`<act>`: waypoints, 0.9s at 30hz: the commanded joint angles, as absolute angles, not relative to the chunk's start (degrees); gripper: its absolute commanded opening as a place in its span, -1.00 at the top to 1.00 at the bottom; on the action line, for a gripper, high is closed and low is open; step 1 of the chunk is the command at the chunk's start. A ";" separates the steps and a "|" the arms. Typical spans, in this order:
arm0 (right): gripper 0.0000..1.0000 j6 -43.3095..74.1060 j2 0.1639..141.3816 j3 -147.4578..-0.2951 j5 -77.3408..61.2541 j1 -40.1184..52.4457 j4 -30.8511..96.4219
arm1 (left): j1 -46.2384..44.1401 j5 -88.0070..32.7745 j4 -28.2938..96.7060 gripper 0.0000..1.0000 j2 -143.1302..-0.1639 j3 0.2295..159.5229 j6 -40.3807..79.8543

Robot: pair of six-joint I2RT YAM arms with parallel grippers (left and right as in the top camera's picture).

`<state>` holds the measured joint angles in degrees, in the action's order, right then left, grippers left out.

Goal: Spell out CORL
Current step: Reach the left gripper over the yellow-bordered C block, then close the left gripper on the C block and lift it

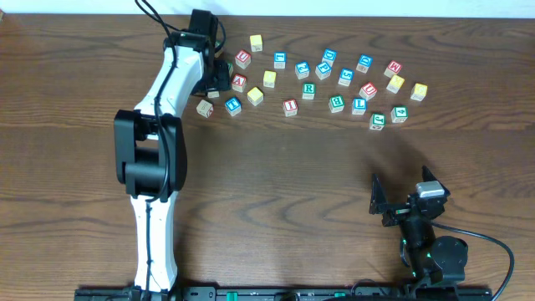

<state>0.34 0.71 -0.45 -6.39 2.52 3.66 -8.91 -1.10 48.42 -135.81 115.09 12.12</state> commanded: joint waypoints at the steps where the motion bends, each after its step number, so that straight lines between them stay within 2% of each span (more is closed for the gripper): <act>1: -0.99 0.16 0.43 -0.32 -6.11 2.17 3.86 | -9.06 -0.19 47.86 -0.21 -137.01 115.07 12.38; 6: -0.98 0.16 0.43 -0.32 -6.11 2.17 3.86 | -9.30 -0.23 46.72 -0.08 -137.23 114.91 12.88; 22: -0.98 0.16 0.43 -0.32 -6.11 2.17 3.86 | -9.45 -0.14 43.24 -0.04 -137.32 111.94 13.04; 27: -0.99 0.16 0.43 -0.32 -6.11 2.17 3.86 | -9.45 -0.14 43.13 0.08 -137.32 111.85 13.04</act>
<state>0.34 0.71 -0.45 -6.39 2.52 3.66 -9.23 -1.10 43.18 -136.14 112.46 12.34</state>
